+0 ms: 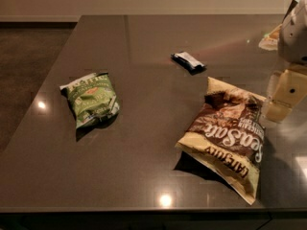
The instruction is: Move rxbar blueberry near green jalapeno chip bag
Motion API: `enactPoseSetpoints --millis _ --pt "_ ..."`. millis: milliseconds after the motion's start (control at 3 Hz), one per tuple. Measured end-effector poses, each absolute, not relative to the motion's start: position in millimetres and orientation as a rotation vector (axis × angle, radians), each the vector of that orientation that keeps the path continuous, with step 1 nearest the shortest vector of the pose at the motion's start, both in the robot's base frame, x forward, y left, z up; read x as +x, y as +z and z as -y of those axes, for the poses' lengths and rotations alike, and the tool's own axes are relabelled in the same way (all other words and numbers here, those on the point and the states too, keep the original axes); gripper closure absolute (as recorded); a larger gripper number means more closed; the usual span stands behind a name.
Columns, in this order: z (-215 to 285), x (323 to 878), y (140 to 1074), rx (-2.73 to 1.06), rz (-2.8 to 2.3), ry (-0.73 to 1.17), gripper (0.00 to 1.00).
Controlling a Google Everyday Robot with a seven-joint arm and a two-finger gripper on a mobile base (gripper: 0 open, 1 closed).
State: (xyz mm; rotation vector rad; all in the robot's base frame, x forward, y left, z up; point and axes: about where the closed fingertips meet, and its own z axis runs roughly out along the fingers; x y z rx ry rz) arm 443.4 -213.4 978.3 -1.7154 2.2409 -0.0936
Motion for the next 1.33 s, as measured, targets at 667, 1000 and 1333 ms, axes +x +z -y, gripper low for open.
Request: enactPoseSetpoints --millis 667,1000,1333 --pt "196.6 515.0 951.6 -1.568 -2.367 -0.044 0.00" --pt "194.3 555.1 937.5 -1.421 -2.455 -0.006 0.00" --pt "184.7 600.8 920.3 -1.230 -2.555 0.054 0.00"
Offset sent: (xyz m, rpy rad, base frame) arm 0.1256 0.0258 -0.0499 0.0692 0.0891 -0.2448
